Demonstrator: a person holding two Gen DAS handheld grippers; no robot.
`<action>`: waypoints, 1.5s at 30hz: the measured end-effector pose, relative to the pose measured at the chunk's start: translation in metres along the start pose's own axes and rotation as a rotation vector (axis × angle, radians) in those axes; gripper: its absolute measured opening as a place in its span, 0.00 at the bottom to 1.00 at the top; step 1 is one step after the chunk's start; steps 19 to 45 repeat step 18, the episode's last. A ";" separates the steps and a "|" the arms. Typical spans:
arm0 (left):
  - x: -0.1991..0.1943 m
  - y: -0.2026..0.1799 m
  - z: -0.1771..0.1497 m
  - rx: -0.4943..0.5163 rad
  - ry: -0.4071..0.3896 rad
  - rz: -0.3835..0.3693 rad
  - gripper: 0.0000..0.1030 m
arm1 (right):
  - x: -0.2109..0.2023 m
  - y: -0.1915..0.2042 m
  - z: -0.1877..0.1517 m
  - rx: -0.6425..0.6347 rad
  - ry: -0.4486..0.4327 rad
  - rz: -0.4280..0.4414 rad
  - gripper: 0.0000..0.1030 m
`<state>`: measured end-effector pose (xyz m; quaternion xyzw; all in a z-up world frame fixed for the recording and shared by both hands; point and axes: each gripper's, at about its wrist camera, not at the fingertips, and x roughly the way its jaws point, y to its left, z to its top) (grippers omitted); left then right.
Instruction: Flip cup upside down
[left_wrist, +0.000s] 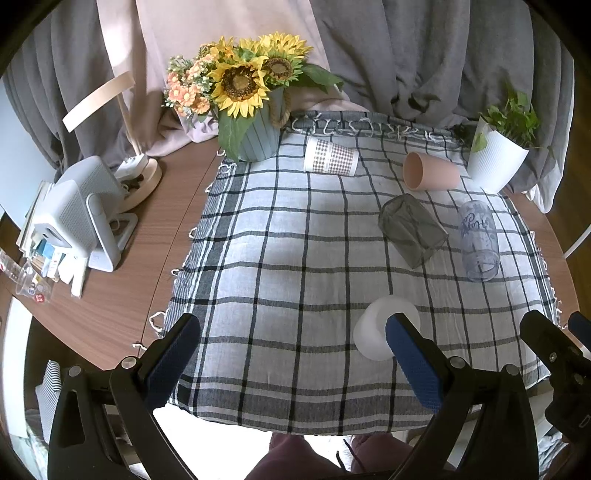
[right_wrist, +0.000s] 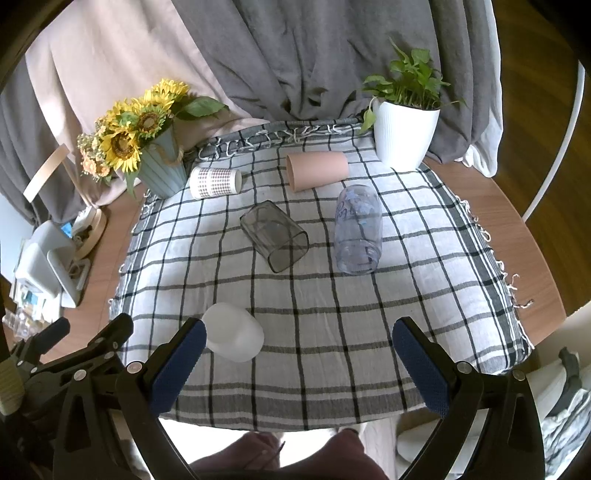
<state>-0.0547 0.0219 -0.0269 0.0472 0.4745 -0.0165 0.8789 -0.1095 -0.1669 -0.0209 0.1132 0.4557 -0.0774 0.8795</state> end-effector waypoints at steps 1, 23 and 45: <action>0.000 0.000 0.000 0.001 0.000 0.000 1.00 | 0.000 0.000 0.000 -0.001 0.000 0.000 0.99; 0.004 0.003 -0.004 0.003 0.019 0.002 1.00 | 0.003 0.000 -0.004 0.000 0.015 0.000 0.99; 0.004 0.003 -0.004 0.003 0.019 0.002 1.00 | 0.003 0.000 -0.004 0.000 0.015 0.000 0.99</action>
